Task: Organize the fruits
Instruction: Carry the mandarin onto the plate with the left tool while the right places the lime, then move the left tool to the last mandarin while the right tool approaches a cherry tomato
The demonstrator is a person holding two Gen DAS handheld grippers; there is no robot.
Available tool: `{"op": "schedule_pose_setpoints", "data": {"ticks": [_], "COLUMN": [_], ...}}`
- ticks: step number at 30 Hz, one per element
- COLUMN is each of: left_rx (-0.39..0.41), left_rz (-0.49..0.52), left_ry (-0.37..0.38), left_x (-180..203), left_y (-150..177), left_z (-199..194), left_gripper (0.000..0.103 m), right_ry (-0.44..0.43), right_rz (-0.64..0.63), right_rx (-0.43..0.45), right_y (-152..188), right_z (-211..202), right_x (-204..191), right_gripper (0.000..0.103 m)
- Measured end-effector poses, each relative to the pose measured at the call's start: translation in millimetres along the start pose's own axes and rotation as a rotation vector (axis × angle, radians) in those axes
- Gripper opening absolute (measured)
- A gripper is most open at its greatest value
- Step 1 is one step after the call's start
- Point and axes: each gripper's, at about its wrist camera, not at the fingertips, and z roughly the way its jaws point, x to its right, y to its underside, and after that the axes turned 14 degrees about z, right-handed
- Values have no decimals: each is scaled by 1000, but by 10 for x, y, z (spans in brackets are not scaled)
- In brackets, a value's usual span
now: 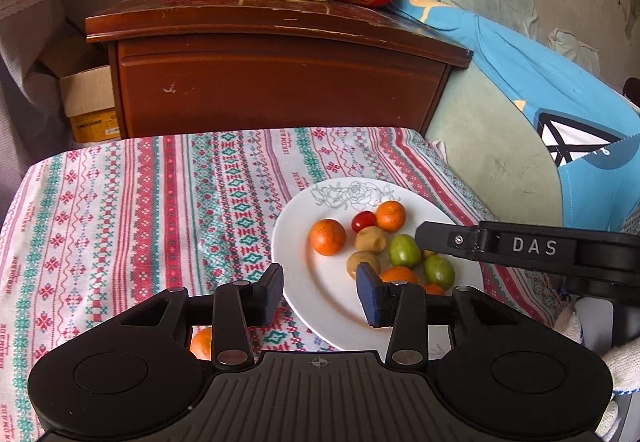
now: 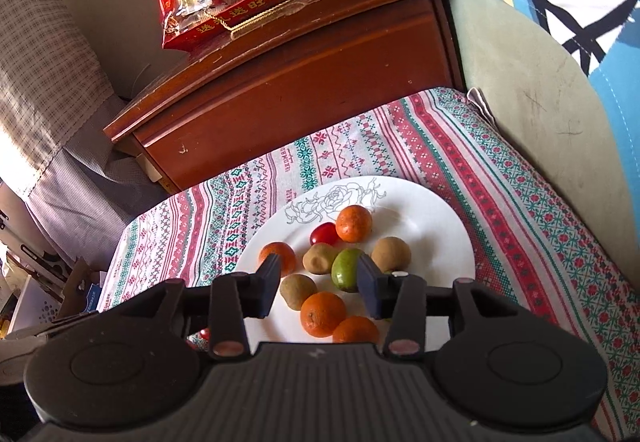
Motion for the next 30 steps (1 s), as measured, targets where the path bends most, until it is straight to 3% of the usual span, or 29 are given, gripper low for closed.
{"op": "schedule_pose_setpoints", "data": {"ticks": [9,20,24,30], "left_rx": [-14,-38,-58,-72], "left_rz": [-77,-121,-152,-201], "left_ry": [-101,-149,-188,-188], "left_x": [-380,-552,-637,-755], "left_y": [31,240,307,374], "left_z": [-268,-441,-441,-448], "left_gripper": [40,40,40,40], "right_ry": [-41,-115,-128,-128], "right_rz": [-80,-172,-205,-246], "right_rx": [-39,-77,-100,-108], "right_y": [184,499,624,746], "right_z": [-35,0,78,234], "right_x": [-188,-471,-551,-645], "right_gripper": [44,44,40,32]}}
